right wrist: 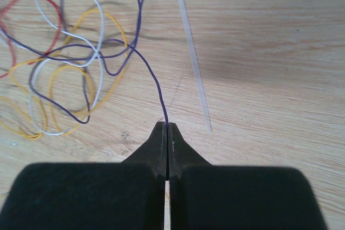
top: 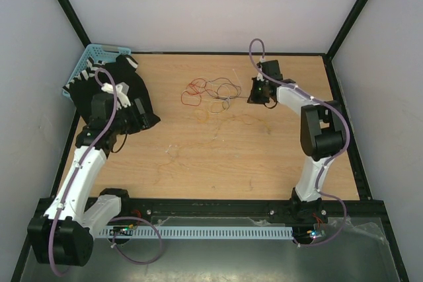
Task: Zip-tie the wires
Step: Untie the cable at the center of the board.
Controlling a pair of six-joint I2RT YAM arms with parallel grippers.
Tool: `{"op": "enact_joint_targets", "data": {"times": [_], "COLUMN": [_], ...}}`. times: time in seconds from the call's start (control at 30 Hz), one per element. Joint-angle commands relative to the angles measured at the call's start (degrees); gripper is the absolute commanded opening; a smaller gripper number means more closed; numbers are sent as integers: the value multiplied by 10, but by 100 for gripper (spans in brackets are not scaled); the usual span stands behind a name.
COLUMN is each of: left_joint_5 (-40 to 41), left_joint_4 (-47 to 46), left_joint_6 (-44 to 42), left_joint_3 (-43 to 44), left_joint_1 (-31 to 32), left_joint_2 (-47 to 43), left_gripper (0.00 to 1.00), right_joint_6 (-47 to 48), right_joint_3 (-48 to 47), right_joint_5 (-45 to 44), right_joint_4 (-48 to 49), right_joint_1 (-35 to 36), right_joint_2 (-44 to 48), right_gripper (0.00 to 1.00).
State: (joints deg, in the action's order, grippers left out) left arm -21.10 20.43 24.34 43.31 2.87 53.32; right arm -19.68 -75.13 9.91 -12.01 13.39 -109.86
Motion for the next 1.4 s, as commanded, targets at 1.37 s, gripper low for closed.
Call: {"op": "enact_joint_targets", "data": {"times": [1.37], "left_joint_5": [-50], "left_joint_4": [-444], "left_joint_6": [-305], "left_joint_3": [411], "left_joint_1": [298], "left_joint_2": [379], "left_gripper": [93], "right_joint_6": [-5], "right_joint_3": [-287], "right_joint_5": [307], "right_joint_4": [-34], "right_joint_1": [23], "right_joint_2": [248], "right_gripper": [0]}}
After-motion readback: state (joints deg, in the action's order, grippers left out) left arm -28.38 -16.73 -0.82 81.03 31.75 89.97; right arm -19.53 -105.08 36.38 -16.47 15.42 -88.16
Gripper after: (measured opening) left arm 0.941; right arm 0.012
